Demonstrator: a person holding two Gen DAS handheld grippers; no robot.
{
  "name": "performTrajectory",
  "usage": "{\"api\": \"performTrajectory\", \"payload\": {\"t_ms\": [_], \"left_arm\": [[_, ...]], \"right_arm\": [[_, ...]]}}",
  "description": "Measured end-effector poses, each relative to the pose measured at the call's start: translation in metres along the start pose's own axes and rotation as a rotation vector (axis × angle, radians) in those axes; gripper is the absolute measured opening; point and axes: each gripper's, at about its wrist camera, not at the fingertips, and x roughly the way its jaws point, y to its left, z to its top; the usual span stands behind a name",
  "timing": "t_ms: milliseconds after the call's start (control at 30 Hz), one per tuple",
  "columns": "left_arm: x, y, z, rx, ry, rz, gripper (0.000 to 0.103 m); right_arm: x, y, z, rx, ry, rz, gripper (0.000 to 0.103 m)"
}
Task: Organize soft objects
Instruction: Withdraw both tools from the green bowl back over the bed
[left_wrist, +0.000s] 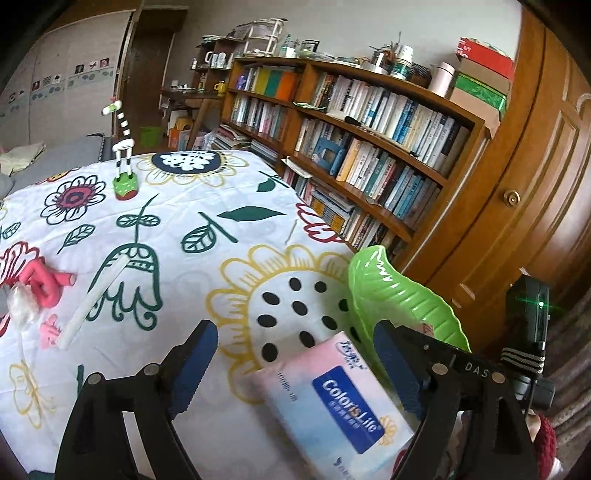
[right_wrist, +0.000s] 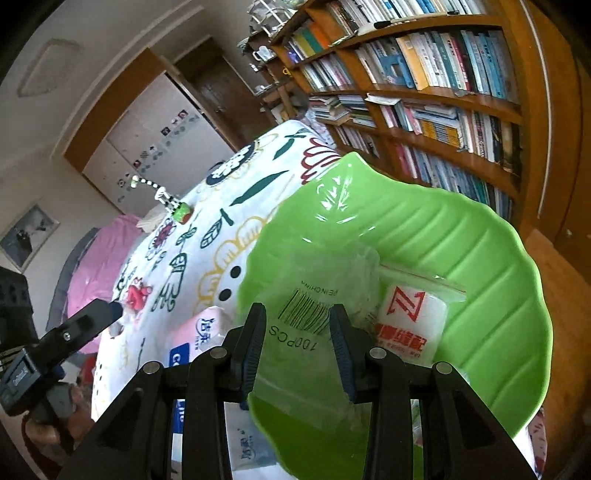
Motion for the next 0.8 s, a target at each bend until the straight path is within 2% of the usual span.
{"api": "performTrajectory", "payload": {"t_ms": [167,533,667,800], "left_arm": [[-0.006,0.016,-0.004,-0.03,-0.007,0.016,0.089],[-0.025,0.061,-0.012,-0.093,-0.045,0.094,0.09],[-0.032,0.079,-0.018,-0.123,-0.055,0.117,0.09],[-0.042,0.1,-0.022,-0.16,-0.066,0.143,0.09]], "right_arm": [[-0.004,0.004,0.002,-0.031,-0.016,-0.054,0.037],[-0.04,0.046,0.005,-0.172,-0.182,-0.167,0.037],[-0.04,0.068,0.003,-0.219,-0.204,-0.162,0.037],[-0.031,0.093,-0.004,-0.265,-0.181,-0.125,0.037]]}}
